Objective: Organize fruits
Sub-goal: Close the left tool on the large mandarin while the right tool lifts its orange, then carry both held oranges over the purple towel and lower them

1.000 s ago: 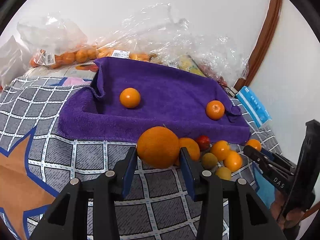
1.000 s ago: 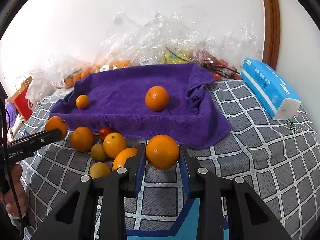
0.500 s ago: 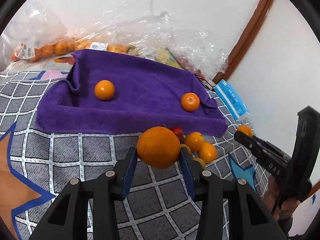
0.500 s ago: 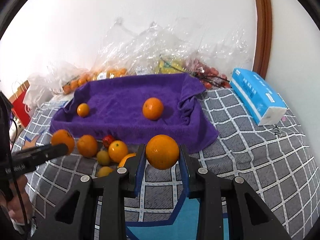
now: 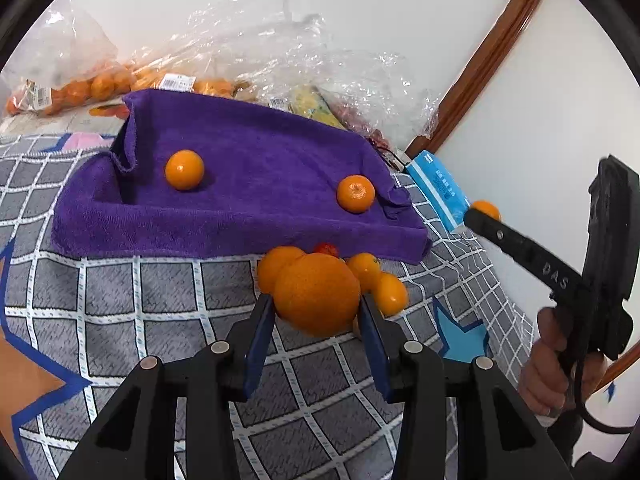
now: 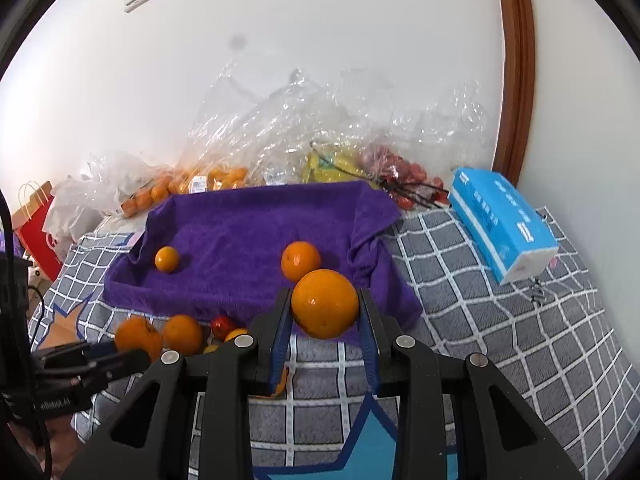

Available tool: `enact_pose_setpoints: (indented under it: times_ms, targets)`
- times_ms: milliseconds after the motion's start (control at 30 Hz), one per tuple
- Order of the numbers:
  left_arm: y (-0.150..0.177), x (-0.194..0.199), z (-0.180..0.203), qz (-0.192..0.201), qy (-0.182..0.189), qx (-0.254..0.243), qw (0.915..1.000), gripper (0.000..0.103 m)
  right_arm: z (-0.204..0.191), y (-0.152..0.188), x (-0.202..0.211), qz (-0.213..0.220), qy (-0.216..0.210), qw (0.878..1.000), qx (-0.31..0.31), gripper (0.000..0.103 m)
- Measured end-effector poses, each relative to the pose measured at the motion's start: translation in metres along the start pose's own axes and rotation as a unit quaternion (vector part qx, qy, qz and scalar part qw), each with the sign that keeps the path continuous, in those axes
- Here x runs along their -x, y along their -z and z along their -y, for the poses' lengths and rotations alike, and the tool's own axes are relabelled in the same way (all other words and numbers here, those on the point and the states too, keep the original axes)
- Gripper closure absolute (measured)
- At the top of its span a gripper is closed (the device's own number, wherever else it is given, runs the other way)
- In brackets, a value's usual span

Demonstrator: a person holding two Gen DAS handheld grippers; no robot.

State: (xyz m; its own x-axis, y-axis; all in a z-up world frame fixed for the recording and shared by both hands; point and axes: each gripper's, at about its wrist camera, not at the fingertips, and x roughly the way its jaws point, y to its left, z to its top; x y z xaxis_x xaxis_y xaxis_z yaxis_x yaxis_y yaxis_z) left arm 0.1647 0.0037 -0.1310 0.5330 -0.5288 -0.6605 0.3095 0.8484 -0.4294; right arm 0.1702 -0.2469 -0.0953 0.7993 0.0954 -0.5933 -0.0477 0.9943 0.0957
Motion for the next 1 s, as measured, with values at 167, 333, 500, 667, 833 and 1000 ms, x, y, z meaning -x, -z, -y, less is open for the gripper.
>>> enact_pose_setpoints:
  times_ms: [167, 333, 500, 667, 833, 1000]
  targets:
    - [-0.004, 0.011, 0.006, 0.0, 0.001, 0.003, 1.0, 0.062, -0.002, -0.014, -0.006, 0.007, -0.009, 1.0, -0.002, 0.071]
    - [-0.017, 0.018, 0.009, 0.002, -0.019, -0.005, 0.9998, 0.062, -0.002, -0.027, -0.017, 0.015, -0.013, 1.0, -0.004, 0.071]
    - [-0.04, 0.016, 0.007, 0.005, -0.041, -0.009, 0.9991, 0.062, 0.003, -0.041, -0.027, 0.02, -0.013, 1.0, -0.011, 0.071]
    - [-0.055, 0.0, 0.003, -0.001, -0.057, -0.008, 0.9983, 0.062, 0.011, -0.052, -0.038, 0.026, -0.005, 1.0, -0.014, 0.071]
    - [-0.066, -0.018, -0.001, -0.01, -0.061, -0.003, 0.9981, 0.062, 0.02, -0.053, -0.053, 0.018, -0.007, 0.999, -0.025, 0.071]
    - [-0.071, -0.034, -0.002, -0.023, -0.06, 0.001, 0.9979, 0.062, 0.026, -0.048, -0.065, 0.002, -0.007, 0.999, -0.031, 0.071]
